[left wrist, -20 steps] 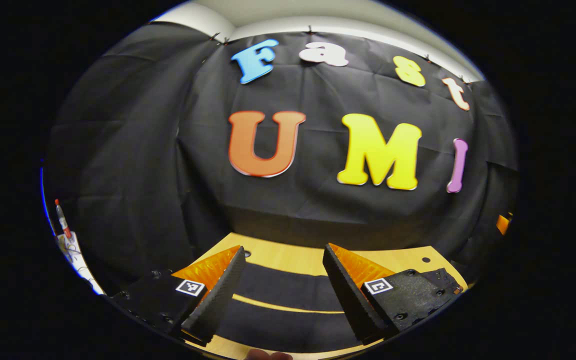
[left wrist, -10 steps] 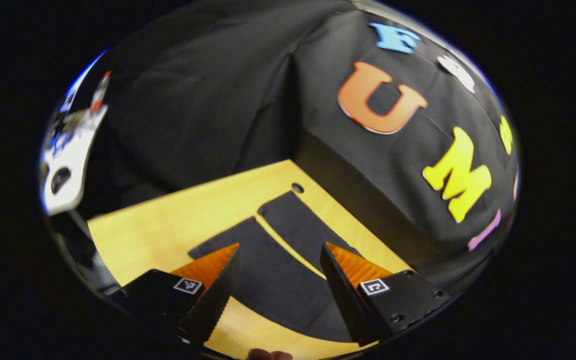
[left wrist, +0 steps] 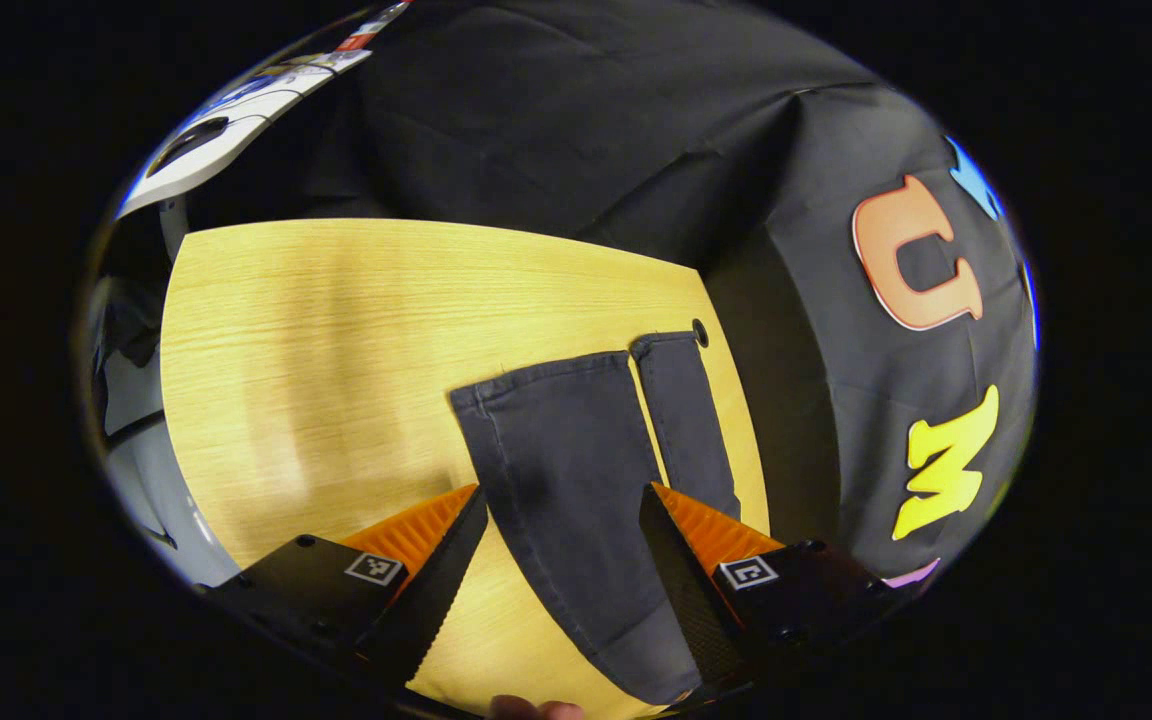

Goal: Grasp the waist and the cuffs of the jeans and fold them to make the two legs overlap; first hold the waist and fold one-third of the jeans toward the cuffs, then hold the cuffs and fold the remaining one-third in the same direction to finish folding.

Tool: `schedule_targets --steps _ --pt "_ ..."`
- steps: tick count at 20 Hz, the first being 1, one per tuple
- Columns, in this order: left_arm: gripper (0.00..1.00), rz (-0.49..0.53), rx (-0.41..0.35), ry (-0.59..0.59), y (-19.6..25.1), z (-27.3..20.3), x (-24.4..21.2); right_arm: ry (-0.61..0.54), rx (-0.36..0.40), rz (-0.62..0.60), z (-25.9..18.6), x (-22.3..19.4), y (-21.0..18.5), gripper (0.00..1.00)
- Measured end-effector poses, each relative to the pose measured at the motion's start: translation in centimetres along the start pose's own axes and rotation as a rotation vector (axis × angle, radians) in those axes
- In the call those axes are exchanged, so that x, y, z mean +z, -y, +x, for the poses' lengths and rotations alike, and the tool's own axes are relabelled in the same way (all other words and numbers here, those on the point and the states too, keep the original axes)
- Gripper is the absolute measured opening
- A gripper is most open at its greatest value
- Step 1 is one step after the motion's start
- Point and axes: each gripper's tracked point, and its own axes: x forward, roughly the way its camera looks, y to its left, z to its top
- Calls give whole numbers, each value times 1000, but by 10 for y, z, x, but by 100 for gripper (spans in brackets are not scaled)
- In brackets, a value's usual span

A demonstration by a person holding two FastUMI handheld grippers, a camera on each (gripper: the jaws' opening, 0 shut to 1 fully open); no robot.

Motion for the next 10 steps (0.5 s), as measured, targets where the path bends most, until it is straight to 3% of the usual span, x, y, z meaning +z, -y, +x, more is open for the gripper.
schedule_targets --steps 3,4,5,10 --pt "99 -35 21 -8 -9 15 5 -30 -29 -14 27 -10 1 98" --pt "100 -42 31 -7 -12 20 6 -40 -33 -17 34 -13 -1 93" --pt "99 -43 46 -5 -17 24 9 -53 -41 -21 36 -15 0 98" --pt "99 -16 67 -1 -18 36 16 -85 -55 22 54 -19 15 98"
